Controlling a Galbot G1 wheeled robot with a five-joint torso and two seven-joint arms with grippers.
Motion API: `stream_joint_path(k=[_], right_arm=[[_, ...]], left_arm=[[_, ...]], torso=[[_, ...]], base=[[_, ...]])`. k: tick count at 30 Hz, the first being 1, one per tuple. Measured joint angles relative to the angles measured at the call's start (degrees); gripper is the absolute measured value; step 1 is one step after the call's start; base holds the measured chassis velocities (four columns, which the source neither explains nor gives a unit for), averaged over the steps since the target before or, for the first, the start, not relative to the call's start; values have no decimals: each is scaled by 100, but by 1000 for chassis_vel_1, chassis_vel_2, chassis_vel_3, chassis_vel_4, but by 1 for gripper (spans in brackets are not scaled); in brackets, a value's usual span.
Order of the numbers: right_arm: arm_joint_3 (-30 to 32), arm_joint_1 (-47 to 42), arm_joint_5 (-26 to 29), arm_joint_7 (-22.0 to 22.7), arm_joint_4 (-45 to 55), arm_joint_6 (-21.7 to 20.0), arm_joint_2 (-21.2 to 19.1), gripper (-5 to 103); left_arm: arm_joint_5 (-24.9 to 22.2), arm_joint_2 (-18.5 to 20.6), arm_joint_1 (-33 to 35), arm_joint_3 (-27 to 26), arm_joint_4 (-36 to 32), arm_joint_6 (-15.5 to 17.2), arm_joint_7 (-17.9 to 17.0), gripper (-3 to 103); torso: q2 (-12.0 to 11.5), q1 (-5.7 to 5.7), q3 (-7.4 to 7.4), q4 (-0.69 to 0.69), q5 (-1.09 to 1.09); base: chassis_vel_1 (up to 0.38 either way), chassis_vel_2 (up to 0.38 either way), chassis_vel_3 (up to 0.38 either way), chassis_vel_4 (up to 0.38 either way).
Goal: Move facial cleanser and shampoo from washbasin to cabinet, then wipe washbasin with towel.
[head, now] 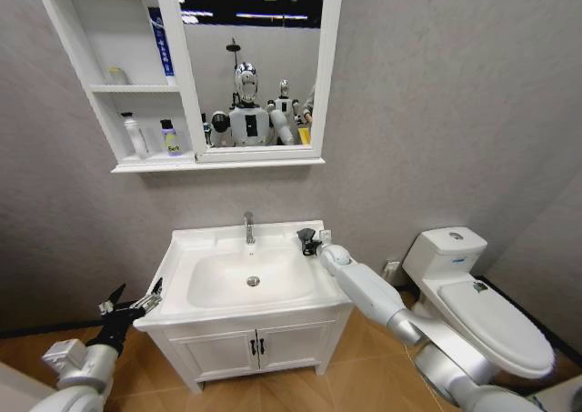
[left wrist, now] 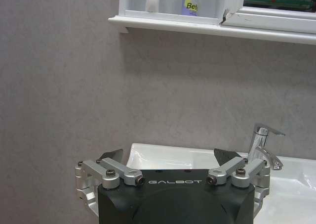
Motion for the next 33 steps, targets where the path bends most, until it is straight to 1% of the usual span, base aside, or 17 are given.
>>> stream_joint_path(k=[3,4,5,7,10,11,12,13,14,16,17,19,20,24,27,28,33], right_arm=[[96,-63,-20,35,12,-12,45,1],[153,-85,-110,56,13,-16,70,4],[213,-114,-339,74,13,3,72,15],[233,-133,-453,77,29,25,51,15],[256,-178,-495,75,119,39,-41,20],[262,-187,-479,75,137,70,-69,31],[262,-190,-449,64,146,97,-96,31],[265,-190,-411,35,152,138,-118,42],[265,-190,-411,35,152,138,-118,42],[265,-187,-519,-64,138,327,-156,53],[265,-187,-519,-64,138,327,-156,53],[267,-170,-807,-267,174,505,-245,63],[267,-170,-807,-267,174,505,-245,63],[258,-155,-895,-328,248,637,-246,85],[250,-155,-906,-328,235,663,-227,85],[247,-157,-916,-340,235,663,-226,96],[238,-199,-969,-347,227,697,-213,100]], left_arm=[[0,0,0,0,0,0,0,100],[0,0,0,0,0,0,0,100],[0,0,0,0,0,0,0,100],[0,0,0,0,0,0,0,100],[0,0,0,0,0,0,0,100],[0,0,0,0,0,0,0,100],[0,0,0,0,0,0,0,100],[0,0,0,0,0,0,0,100],[0,0,0,0,0,0,0,100],[0,0,0,0,0,0,0,100],[0,0,0,0,0,0,0,100],[0,0,0,0,0,0,0,100],[0,0,0,0,0,0,0,100],[0,0,0,0,0,0,0,100],[0,0,0,0,0,0,0,100],[0,0,0,0,0,0,0,100],[0,0,0,0,0,0,0,100]], torso=[[0,0,0,1,1],[0,0,0,1,1],[0,0,0,2,1],[-1,0,0,2,1],[0,0,0,0,1],[0,0,0,0,1],[0,0,0,0,2],[0,0,0,0,1],[0,0,0,0,1],[0,0,0,1,1],[0,0,0,1,1],[0,0,0,0,1],[0,0,0,0,1],[0,-1,0,1,1],[0,-1,0,2,1],[0,-1,0,2,1],[0,-1,0,2,2]], base=[[0,0,0,0],[0,0,0,0],[0,0,0,0],[0,0,0,0],[0,0,0,0],[0,0,0,0],[0,0,0,0],[0,0,0,0],[0,0,0,0],[0,0,0,0],[0,0,0,0],[0,0,0,0],[0,0,0,0],[0,0,0,0],[0,0,0,0],[0,0,0,0],[0,0,0,0]])
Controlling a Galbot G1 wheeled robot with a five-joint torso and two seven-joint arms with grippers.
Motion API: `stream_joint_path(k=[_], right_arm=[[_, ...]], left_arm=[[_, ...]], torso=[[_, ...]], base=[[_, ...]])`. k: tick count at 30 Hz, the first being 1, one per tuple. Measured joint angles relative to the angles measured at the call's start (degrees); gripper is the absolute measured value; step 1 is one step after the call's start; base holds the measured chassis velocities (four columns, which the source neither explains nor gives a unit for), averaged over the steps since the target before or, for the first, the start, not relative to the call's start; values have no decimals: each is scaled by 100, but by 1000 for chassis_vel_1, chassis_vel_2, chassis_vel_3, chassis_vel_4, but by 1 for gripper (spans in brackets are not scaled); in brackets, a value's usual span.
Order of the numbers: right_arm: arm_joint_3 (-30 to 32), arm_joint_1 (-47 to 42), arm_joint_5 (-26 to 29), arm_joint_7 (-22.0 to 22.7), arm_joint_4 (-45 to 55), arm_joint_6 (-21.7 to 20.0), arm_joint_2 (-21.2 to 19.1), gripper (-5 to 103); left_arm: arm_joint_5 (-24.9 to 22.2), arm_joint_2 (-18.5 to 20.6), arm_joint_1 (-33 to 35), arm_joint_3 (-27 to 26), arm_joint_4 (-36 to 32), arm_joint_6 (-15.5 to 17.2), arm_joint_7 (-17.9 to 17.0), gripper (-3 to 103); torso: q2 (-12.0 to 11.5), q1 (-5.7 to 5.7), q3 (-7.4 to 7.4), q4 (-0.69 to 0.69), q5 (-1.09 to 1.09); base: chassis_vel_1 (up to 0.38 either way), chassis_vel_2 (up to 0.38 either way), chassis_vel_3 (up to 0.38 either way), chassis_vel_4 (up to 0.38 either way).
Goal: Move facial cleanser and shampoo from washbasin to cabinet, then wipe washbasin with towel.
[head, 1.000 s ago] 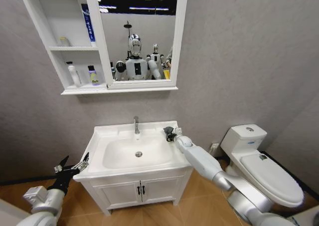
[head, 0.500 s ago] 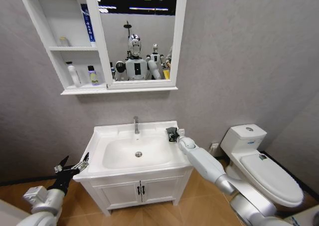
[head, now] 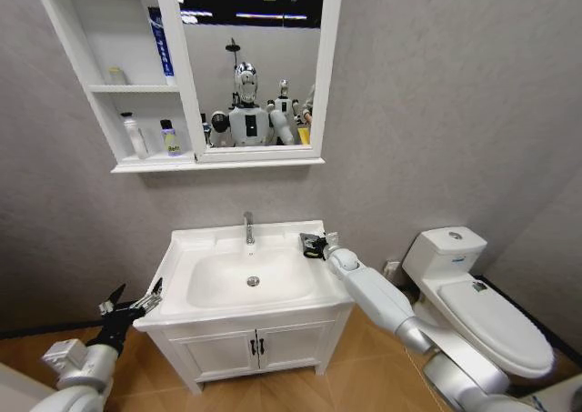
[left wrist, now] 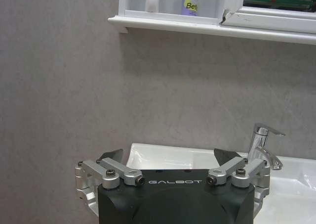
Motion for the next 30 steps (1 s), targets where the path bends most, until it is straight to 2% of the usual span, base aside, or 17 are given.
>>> stream_joint_path(k=[4,9,11,13,14,16,17,19,20,22,23,25,26,27,28,29,30], right_arm=[[21,-42,-295,-17,14,94,-53,100],[152,-146,-749,-52,204,469,-245,100],[186,-200,-724,-51,391,488,-363,100],[283,-412,-300,-56,1067,399,-725,100],[283,-412,-300,-56,1067,399,-725,100],[588,-853,106,-23,1986,244,-1134,100],[588,-853,106,-23,1986,244,-1134,100],[1239,-1660,161,23,3028,209,-1587,100],[1239,-1660,161,23,3028,209,-1587,100],[1855,-2788,-117,170,4003,395,-1989,100],[1855,-2788,-117,170,4003,395,-1989,100],[2548,-3643,-504,258,4627,611,-2202,100],[2902,-4129,-696,334,4847,727,-2222,100],[3262,-4664,-894,358,5062,809,-2167,100],[3262,-4664,-894,358,5062,809,-2167,100],[3663,-5185,-1046,363,5309,858,-2046,100],[4145,-5846,-1180,351,5680,912,-1849,100]], left_arm=[[0,0,0,0,0,0,0,100],[0,0,0,0,0,0,0,100],[0,0,0,0,0,0,0,100],[0,0,0,0,0,0,0,100],[0,0,0,0,0,0,0,100],[0,0,0,0,0,0,0,100],[0,0,0,0,0,0,0,100],[0,1,1,0,0,0,0,100],[0,1,1,0,0,0,0,100],[0,1,0,-1,-1,-1,1,100],[0,1,0,-1,-1,-1,1,100],[0,1,0,0,-1,-1,2,100],[0,1,1,0,0,-1,1,100],[0,1,1,0,0,-1,-1,100],[0,1,1,0,0,-1,-1,100],[0,1,0,-3,-1,-1,-1,100],[0,1,0,0,-1,-1,2,100]], torso=[[0,0,0,-1,-1],[0,0,0,0,1],[0,0,0,1,0],[0,0,0,-1,-1],[0,0,0,-1,-1],[0,0,-1,0,0],[0,0,-1,0,0],[0,0,-1,0,1],[0,0,-1,0,1],[1,-1,-1,-7,4],[1,-1,-1,-7,4],[1,-1,-2,0,-2],[1,-2,-2,1,-9],[1,-1,-2,0,-2],[1,-1,-2,0,-2],[1,0,-1,-1,8],[1,0,-1,-1,3]], base=[[0,0,0,0],[0,0,0,0],[0,0,0,0],[0,0,0,0],[0,0,0,0],[0,0,0,0],[0,0,0,0],[0,0,0,0],[0,0,0,0],[0,0,0,0],[0,0,0,0],[0,0,0,0],[0,0,0,0],[0,0,0,0],[0,0,0,0],[0,0,0,0],[0,0,0,0]])
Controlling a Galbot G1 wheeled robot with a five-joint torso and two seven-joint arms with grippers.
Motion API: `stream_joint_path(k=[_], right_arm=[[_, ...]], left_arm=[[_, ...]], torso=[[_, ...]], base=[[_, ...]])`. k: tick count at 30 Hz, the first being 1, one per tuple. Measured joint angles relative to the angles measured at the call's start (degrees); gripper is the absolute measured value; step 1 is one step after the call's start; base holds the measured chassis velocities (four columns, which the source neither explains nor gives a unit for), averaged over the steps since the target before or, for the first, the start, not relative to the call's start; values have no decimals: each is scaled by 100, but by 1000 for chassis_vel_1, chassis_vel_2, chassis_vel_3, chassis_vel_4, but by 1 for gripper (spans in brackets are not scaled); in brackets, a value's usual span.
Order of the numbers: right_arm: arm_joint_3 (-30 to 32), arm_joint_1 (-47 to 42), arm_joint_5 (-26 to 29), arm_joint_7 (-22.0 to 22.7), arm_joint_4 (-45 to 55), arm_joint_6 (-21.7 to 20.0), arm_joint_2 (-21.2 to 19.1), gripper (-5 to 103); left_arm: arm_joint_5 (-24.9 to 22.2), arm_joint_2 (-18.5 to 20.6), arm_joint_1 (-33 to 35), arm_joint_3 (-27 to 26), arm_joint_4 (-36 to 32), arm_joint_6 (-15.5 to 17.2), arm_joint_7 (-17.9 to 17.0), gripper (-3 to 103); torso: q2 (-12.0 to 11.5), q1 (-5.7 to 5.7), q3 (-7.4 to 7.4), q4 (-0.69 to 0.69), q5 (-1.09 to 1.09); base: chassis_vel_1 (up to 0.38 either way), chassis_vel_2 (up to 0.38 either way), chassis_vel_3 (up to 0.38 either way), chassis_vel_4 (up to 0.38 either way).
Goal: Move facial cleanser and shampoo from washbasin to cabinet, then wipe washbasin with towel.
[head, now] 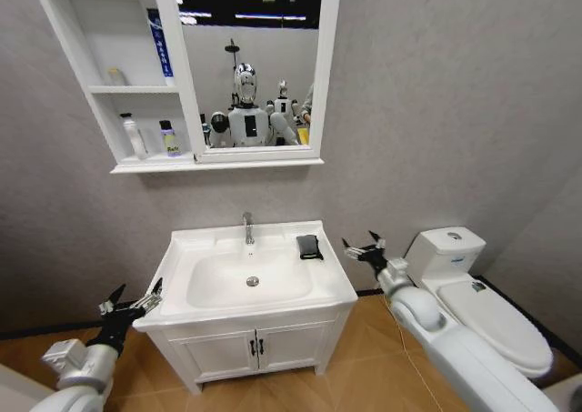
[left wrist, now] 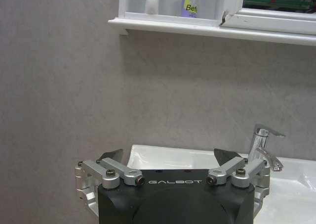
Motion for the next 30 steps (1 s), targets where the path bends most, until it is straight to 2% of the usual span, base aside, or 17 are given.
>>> stream_joint_path(k=[1,2,3,4,5,6,7,8,10,11,16,20,30], right_arm=[[0,0,0,0,0,0,0,100],[436,-714,-80,-66,372,62,254,100],[823,-1429,-144,-174,751,127,574,100],[1067,-1880,-217,-234,1008,201,839,100],[1067,-1880,-217,-234,1008,201,839,100],[1330,-2412,-351,-321,1323,302,1259,100],[1448,-2774,-495,-347,1564,389,1646,100],[1448,-2774,-495,-347,1564,389,1646,100],[1438,-3247,-751,-361,1906,496,2255,100],[1373,-3354,-862,-363,2003,520,2402,100],[1217,-3405,-1018,-357,2251,483,2497,100],[1088,-3249,-1025,-232,2409,256,2412,100],[1051,-3188,-1012,-215,2391,228,2385,100]], left_arm=[[0,0,0,0,0,0,0,100],[0,0,0,0,0,0,-1,100],[0,0,0,-1,0,0,-2,100],[0,0,0,0,0,-1,-2,100],[0,0,0,0,0,-1,-2,100],[0,1,0,0,1,0,0,100],[0,0,0,-1,0,0,-1,100],[0,0,0,-1,0,0,-1,100],[0,0,0,0,0,0,-2,100],[0,0,0,0,0,0,-2,100],[0,0,0,-1,0,0,-2,100],[0,0,0,0,0,0,-2,100],[0,0,0,0,0,0,-2,100]], torso=[[0,0,0,0,0],[1,-1,-1,0,-8],[0,-1,0,-2,-3],[0,-1,-1,-2,0],[0,-1,-1,-2,0],[1,-2,-1,-2,-8],[1,-2,-1,-2,-8],[1,-2,-1,-2,-8],[1,-2,-1,-3,-6],[1,-2,0,-2,-7],[1,-1,1,0,-5],[-1,1,1,2,-4],[-1,1,1,1,-4]], base=[[0,0,0,0],[0,0,0,0],[0,0,0,0],[0,0,0,0],[0,0,0,0],[0,0,0,0],[0,0,0,0],[0,0,0,0],[0,0,0,0],[0,0,0,0],[0,0,0,0],[0,0,0,0],[0,0,0,0]])
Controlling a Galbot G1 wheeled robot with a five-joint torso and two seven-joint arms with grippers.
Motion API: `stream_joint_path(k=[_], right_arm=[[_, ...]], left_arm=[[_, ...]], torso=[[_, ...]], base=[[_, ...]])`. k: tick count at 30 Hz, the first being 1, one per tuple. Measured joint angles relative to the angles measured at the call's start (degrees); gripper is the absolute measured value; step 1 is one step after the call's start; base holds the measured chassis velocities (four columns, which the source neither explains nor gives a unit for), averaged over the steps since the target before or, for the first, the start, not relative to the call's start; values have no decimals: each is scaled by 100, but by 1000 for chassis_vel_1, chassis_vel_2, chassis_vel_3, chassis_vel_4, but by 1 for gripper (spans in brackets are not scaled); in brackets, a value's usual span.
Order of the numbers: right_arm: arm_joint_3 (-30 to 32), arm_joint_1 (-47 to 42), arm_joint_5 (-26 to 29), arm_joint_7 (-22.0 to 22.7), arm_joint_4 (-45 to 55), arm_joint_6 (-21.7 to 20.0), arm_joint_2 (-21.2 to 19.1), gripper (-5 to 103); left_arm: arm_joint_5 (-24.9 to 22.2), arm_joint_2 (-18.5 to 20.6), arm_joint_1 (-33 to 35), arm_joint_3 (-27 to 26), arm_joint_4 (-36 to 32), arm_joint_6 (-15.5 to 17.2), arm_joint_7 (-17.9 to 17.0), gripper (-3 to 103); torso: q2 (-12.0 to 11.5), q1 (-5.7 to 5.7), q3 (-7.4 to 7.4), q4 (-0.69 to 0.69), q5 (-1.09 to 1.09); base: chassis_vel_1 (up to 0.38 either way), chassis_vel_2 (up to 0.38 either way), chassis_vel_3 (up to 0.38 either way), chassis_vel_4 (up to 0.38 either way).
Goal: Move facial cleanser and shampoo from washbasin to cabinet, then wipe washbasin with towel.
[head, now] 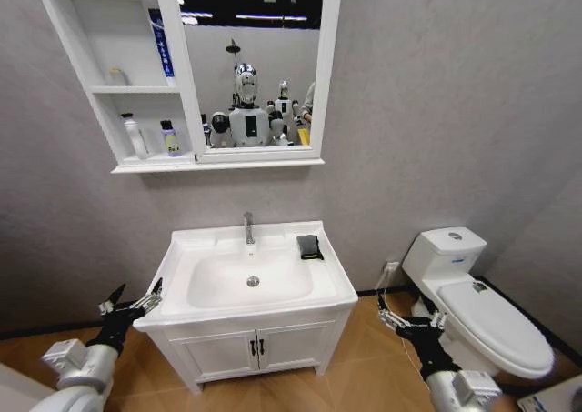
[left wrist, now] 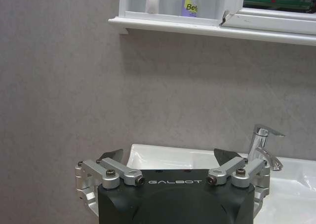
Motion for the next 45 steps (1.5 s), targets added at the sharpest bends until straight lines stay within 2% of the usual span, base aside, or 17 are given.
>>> stream_joint_path(k=[11,20,31,34,35,37,38,40,41,42,44,45], right_arm=[[-11,24,13,4,-28,-5,-11,100],[-15,32,18,5,-38,-8,-15,100],[-19,36,22,6,-43,-9,-17,100],[-20,36,22,5,-43,-9,-17,100],[-20,36,22,5,-44,-9,-17,100],[-20,36,23,5,-46,-9,-18,100],[-20,36,23,5,-46,-9,-18,100],[-20,35,23,4,-46,-9,-18,100],[-20,35,23,4,-48,-9,-18,100],[-20,35,23,4,-48,-9,-18,100],[-20,33,23,3,-47,-9,-18,100],[-20,35,23,4,-48,-9,-18,100]], left_arm=[[0,0,0,0,0,0,0,100],[0,0,0,0,0,1,0,100],[0,-1,0,0,0,1,0,100],[0,-1,0,0,1,1,-1,100],[0,-1,-1,0,0,2,0,100],[0,-1,-1,-1,-1,1,0,100],[0,-1,0,0,-1,1,0,100],[0,-1,0,0,0,2,-1,100],[0,-1,0,-1,-2,1,0,100],[0,-1,0,-1,-2,1,0,100],[0,-1,0,0,1,2,-1,100],[0,-1,0,-1,-1,1,0,100]], torso=[[-1,2,1,-1,0],[-1,1,1,1,-2],[0,0,0,0,2],[0,0,0,0,-6],[1,-1,-1,-2,3],[0,-1,0,-1,7],[0,-1,-1,0,-4],[1,-2,-1,0,-4],[1,-2,-1,-1,9],[1,-2,-1,-1,9],[1,-3,-1,0,-11],[2,-4,-2,-2,10]], base=[[23,-12,-14,18],[168,-152,-170,173],[275,-279,-273,271],[358,-358,-348,352],[396,-357,-384,331],[395,-351,-384,331],[395,-398,-363,372],[352,-398,-344,373],[368,-363,-354,352],[368,-363,-354,352],[336,-364,-343,380],[326,-291,-347,337]])
